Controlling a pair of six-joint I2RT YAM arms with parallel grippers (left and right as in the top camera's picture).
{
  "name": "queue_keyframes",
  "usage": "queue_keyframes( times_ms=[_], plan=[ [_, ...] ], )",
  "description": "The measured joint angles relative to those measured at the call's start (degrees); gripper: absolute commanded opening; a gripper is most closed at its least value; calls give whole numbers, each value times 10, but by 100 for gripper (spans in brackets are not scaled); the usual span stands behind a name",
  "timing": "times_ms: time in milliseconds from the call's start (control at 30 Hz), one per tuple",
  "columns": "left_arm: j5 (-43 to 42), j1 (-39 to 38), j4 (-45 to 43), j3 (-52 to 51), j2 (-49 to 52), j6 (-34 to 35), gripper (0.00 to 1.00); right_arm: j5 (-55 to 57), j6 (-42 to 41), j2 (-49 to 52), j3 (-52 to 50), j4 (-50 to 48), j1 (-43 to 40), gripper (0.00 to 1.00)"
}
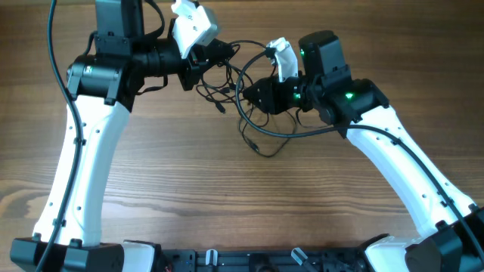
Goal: Untangle cables
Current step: 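Pull both grippers apart to opposite sides, stretching the cable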
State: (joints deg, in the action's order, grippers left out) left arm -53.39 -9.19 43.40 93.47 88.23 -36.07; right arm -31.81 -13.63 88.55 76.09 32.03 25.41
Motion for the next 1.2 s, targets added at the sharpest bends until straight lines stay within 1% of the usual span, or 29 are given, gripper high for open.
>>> queue_keyframes(
  times_ms=[33,133,167,200,267,300,333,367,400,600,800,900,1033,1100,1200],
  plan=[
    [0,0,0,0,0,0,5,-1,-1,0,0,-1,0,39],
    [2,0,0,0,0,2,5,-2,-1,0,0,-12,0,39],
    [1,0,0,0,0,2,5,-2,-2,0,0,-15,0,46],
    [-1,0,0,0,0,3,5,-2,-2,0,0,-18,0,50],
    [-1,0,0,0,0,5,5,-2,-2,0,0,-28,0,50],
    [-1,0,0,0,0,7,5,-3,-1,1,0,-34,0,49],
    [-1,0,0,0,0,9,5,-3,-1,1,0,-41,0,36],
    [-1,0,0,0,0,9,5,-3,-2,3,0,-45,0,18],
    [-1,0,0,0,0,11,5,-3,-1,8,0,-52,0,4],
    [3,0,-2,0,0,13,4,-3,-4,34,0,-55,0,4],
    [81,11,-1,0,0,13,4,49,-35,33,0,-25,-14,4],
    [101,43,0,0,0,15,4,55,-43,25,0,12,-38,4],
    [116,117,5,0,0,26,4,64,-45,0,0,70,-93,4],
    [118,159,16,0,0,30,4,68,-45,-8,0,80,-120,4],
    [115,202,31,0,0,34,4,73,-43,-12,0,83,-157,4]
  ],
)
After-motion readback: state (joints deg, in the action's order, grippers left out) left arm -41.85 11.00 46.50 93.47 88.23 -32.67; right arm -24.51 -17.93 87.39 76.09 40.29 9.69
